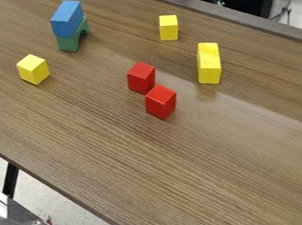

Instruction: Put the yellow block on top of blue block

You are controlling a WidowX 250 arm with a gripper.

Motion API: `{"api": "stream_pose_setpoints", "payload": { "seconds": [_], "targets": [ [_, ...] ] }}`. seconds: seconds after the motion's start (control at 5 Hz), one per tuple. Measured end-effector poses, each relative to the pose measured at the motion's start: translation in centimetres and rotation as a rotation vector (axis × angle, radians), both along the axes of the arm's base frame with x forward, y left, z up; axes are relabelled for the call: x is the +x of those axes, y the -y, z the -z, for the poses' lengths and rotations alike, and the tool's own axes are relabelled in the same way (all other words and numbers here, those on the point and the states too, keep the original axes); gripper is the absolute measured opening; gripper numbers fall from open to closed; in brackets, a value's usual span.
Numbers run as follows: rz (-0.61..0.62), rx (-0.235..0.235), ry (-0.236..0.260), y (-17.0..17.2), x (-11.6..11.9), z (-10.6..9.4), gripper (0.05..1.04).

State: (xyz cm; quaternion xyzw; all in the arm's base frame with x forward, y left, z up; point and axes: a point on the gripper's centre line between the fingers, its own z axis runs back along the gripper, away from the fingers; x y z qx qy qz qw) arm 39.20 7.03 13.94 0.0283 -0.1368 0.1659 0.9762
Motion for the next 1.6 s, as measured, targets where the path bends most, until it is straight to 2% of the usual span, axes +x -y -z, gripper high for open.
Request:
{"api": "stream_pose_setpoints", "payload": {
  "seconds": [0.2, 0.4, 0.8, 1.2, 1.6],
  "targets": [
    [-0.002, -0.009, -0.047, 0.1, -0.2, 1.7, 0.998],
    [-0.003, -0.02, -0.066, 0.7, -0.7, 2.8, 0.997],
    [0.04, -0.029, -0.046, 3.3, -0.3, 3.4, 0.997],
    [0.083, -0.023, -0.09, 5.7, 0.3, 6.0, 0.997],
    [0.092, -0.043, -0.082, 7.3, 0.5, 6.2, 0.998]
  ]
}}
